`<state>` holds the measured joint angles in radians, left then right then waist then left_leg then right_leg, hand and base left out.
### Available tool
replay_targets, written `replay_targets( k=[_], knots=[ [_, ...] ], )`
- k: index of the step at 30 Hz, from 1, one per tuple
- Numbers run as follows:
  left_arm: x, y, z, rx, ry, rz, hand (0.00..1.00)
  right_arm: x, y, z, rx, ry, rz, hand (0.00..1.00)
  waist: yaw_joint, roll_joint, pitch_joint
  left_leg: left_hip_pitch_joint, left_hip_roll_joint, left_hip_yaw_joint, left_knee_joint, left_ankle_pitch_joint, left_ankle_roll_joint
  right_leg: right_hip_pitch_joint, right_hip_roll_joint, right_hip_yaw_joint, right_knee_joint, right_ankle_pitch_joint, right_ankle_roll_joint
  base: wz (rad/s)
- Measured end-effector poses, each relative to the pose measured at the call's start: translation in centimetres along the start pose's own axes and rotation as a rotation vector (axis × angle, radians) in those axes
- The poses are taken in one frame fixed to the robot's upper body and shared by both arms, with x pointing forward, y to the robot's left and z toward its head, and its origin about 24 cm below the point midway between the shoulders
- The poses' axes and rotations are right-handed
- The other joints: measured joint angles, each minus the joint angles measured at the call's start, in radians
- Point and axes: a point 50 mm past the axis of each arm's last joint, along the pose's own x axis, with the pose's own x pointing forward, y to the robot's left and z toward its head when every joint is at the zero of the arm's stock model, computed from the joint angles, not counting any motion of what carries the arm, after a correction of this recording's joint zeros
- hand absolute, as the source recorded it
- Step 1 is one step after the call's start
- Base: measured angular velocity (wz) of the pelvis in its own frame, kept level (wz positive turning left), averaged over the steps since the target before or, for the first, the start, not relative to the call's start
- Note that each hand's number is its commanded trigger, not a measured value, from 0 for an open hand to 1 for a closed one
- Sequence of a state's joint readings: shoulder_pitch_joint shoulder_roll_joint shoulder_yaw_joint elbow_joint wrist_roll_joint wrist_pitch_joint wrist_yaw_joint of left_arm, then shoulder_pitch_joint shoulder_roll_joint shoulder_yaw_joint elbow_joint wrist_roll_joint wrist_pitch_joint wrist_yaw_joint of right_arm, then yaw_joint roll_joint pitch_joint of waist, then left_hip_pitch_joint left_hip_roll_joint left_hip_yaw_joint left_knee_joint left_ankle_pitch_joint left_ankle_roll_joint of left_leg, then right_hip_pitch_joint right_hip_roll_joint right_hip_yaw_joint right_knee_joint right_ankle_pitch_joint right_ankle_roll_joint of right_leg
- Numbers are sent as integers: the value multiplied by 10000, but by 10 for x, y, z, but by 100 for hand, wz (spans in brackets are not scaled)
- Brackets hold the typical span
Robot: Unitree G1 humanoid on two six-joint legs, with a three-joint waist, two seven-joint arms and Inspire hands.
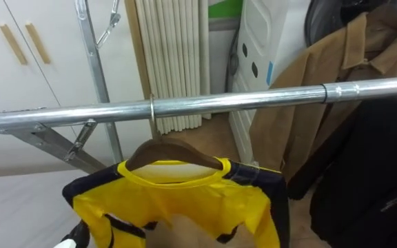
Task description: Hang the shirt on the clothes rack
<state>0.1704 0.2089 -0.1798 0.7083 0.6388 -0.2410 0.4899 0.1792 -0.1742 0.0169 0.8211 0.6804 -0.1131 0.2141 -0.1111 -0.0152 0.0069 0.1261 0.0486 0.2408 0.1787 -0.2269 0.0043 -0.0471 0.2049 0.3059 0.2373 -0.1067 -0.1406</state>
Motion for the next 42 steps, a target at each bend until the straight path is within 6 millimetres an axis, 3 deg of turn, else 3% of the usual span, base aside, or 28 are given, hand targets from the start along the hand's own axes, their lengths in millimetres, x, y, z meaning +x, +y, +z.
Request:
replay_targets(
  k=[3, 15, 26, 33, 37, 42],
  knots=[
    [-1, -1, -4, 14, 108, -35, 0, -1, -4, -4, -618, 331, -21, 0, -44, 34, -7, 26, -18, -259, -15, 0, 0, 7, 10, 10, -3, 0, 0, 0],
    [-16, -6, -32, -3, 1266, 10, 0, -18, -36, -35, -2545, 2120, -1033, 0, -236, 24, -22, 225, -19, -251, -135, 1, 1, 223, 50, 264, -163, 49, 11, -6],
    [-45, -24, -66, 428, 3331, -1057, 0, -57, -69, -84, -3765, 5033, -2864, 0, -213, 30, -71, 427, -45, -564, -190, 1, 2, 349, 32, 186, -280, 20, 0, 2],
    [-74, -36, -92, -169, 5791, -1488, 0, -62, -74, -90, -4666, 5922, -3395, 0, -188, 27, -80, 450, -44, -565, -189, 0, 2, 391, 35, 183, -287, 14, 9, 1],
    [-93, -40, -107, -1096, 7360, -1871, 0, -65, -74, -96, -4496, 6363, -3571, 0, -138, 39, -74, 537, -65, -997, -191, -2, 4, 524, 25, 110, -326, -5, 21, 13],
    [-81, -37, -105, -2375, 7664, -1887, 0, -61, -73, -92, -3961, 6063, -3835, 0, 80, 99, -99, 540, -58, -989, -218, -3, 4, 470, -17, -111, -313, -18, 22, 3]
  ],
)
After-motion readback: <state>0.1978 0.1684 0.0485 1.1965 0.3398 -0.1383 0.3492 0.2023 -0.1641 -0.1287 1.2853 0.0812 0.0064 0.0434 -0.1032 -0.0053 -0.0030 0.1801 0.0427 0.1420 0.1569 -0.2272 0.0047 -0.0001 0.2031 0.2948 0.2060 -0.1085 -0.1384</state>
